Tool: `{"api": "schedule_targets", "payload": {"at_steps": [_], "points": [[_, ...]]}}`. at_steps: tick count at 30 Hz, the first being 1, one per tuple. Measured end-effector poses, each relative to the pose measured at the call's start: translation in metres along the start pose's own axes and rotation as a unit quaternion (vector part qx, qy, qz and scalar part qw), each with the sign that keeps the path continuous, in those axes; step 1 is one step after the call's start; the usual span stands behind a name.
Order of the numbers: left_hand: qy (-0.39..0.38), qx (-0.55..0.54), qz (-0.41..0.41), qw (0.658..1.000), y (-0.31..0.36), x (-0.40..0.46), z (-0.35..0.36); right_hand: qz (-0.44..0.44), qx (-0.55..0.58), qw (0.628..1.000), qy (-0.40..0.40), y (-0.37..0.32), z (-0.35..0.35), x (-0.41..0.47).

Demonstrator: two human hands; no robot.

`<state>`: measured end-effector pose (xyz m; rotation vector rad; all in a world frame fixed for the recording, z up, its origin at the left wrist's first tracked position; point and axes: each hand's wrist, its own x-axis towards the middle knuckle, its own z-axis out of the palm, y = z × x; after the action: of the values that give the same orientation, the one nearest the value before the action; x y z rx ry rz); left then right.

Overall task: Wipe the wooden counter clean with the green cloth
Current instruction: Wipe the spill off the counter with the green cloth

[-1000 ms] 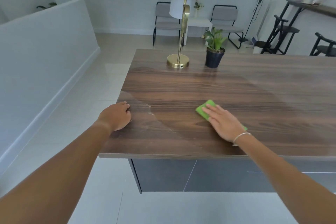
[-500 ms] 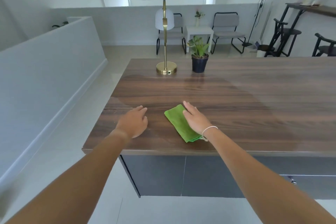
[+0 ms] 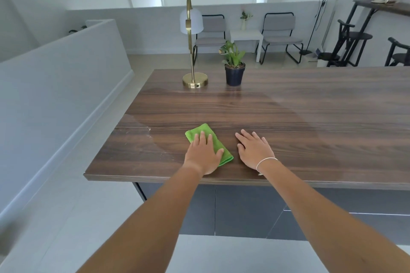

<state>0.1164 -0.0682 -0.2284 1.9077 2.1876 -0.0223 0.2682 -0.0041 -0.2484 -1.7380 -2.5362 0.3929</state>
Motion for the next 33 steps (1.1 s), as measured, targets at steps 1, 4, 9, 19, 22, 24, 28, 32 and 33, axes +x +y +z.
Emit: {"api": "schedule_targets", "payload": {"at_steps": [1, 4, 9, 19, 22, 24, 28, 32, 33], "points": [[0.005, 0.016, 0.0, 1.0, -0.001, 0.001, 0.004, -0.002, 0.001, 1.0, 0.005, 0.0, 0.001, 0.0], [0.022, 0.027, 0.009, 0.999, -0.005, 0.0, 0.01, -0.009, 0.002, 1.0, 0.017, 0.003, 0.003, -0.001], [0.035, 0.021, 0.005, 0.999, -0.036, -0.016, 0.006, -0.011, 0.001, 1.0, 0.022, 0.007, 0.004, -0.001], [0.052, -0.032, -0.088, 0.994, -0.143, -0.073, -0.005, -0.013, -0.008, 0.999, 0.036, 0.007, 0.008, -0.003], [0.042, -0.028, -0.093, 0.994, -0.159, -0.071, -0.011, -0.009, -0.012, 0.999, 0.04, 0.006, 0.008, -0.002], [0.042, -0.027, -0.094, 0.994, -0.155, -0.066, -0.012, -0.004, -0.011, 0.999, 0.043, 0.005, 0.009, -0.003], [0.042, -0.003, -0.05, 0.998, -0.107, -0.051, -0.004, 0.005, -0.007, 0.999, 0.048, 0.001, 0.009, -0.005], [0.019, 0.008, 0.061, 0.998, -0.015, -0.037, 0.017, 0.007, -0.009, 0.999, 0.045, 0.001, 0.007, -0.006], [0.016, 0.006, 0.071, 0.997, -0.003, -0.035, 0.019, 0.007, -0.011, 0.999, 0.044, 0.001, 0.008, -0.006]]}}
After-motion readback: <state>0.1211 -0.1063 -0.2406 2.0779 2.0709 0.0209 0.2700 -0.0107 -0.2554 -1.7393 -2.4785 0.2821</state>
